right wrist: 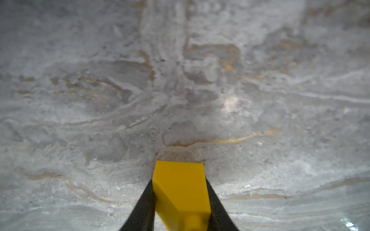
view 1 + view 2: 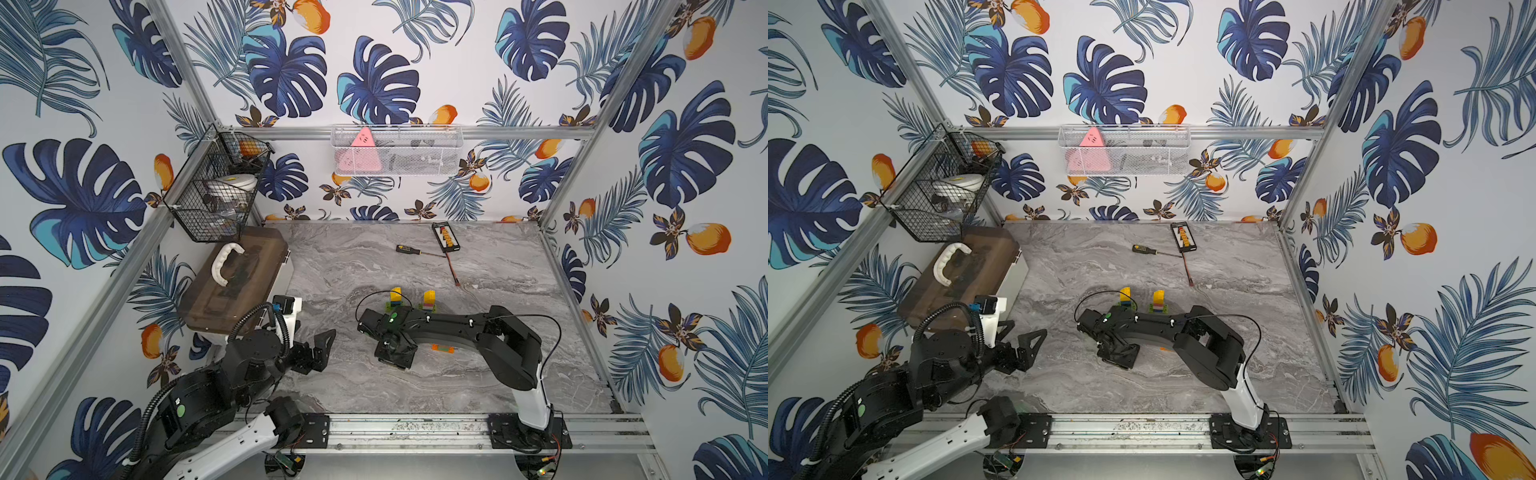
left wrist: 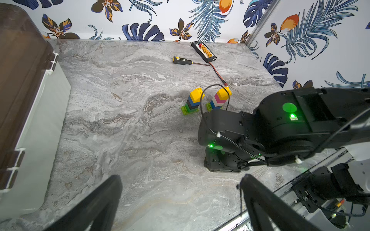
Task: Assemble the number 1 with lego
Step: Adjust the lego brick at the center of the board.
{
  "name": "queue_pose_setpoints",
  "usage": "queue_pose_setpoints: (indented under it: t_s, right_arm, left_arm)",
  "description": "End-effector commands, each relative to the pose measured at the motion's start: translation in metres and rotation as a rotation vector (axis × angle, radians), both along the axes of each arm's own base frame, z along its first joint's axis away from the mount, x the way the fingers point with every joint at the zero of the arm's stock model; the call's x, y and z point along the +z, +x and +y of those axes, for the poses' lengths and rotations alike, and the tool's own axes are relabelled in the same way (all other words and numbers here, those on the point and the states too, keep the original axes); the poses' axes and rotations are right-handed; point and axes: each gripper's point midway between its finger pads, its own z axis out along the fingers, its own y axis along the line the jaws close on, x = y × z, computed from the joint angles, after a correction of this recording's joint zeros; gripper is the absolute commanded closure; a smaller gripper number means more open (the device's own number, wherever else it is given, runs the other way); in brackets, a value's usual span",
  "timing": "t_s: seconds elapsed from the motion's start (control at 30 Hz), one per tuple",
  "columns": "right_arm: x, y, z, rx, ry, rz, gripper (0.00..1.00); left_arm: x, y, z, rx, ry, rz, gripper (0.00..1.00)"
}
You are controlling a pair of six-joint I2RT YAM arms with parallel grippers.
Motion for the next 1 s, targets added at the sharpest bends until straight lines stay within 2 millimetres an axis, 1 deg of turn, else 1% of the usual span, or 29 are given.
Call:
queue_pose_setpoints:
  t_s: [0.0,0.07,0.2,0.23,0.27,0.43,0.53,0.6,0.7,0.97]
  right_arm:
    - [-0.010,-0.014,-0.025,0.270,-0.110,0.064,0.74]
    - [-0.008,-0.016,-0.026,0.345,-0.081,0.056,0.74]
    - [-0.002,-0.013,-0.034,0.450,-0.115,0.041,0.75]
    - [0.009,-0.011,-0.032,0.471,-0.095,0.020,0.75]
    - [0.011,-0.011,-0.032,0.484,-0.096,0.017,0.74]
    - [0.018,-0.008,-0.031,0.499,-0.100,0.003,0.58]
    - [0.026,-0.005,-0.030,0.485,-0.095,-0.015,0.44]
    - [0.028,-0.005,-0.028,0.480,-0.085,-0.019,0.39]
    - [0.028,-0.004,-0.028,0.478,-0.088,-0.019,0.38]
    - [0.020,-0.005,-0.031,0.440,-0.101,-0.012,0.42]
  left_arm:
    - [0.004,0.003,0.000,0.014,-0.006,-0.018,0.01]
    - [0.004,0.004,0.001,0.016,-0.005,-0.018,0.01]
    - [0.002,0.005,0.000,0.021,0.007,-0.009,0.01]
    - [0.002,0.006,-0.001,0.021,0.009,-0.007,0.01]
    - [0.001,0.006,-0.001,0.022,0.011,-0.004,0.01]
    - [-0.001,0.008,-0.001,0.029,0.022,0.004,0.01]
    - [-0.001,0.009,-0.001,0.032,0.025,0.006,0.01]
    - [-0.002,0.009,-0.001,0.032,0.026,0.008,0.01]
    - [-0.002,0.009,-0.002,0.030,0.029,0.011,0.01]
    - [-0.002,0.009,-0.002,0.030,0.026,0.008,0.01]
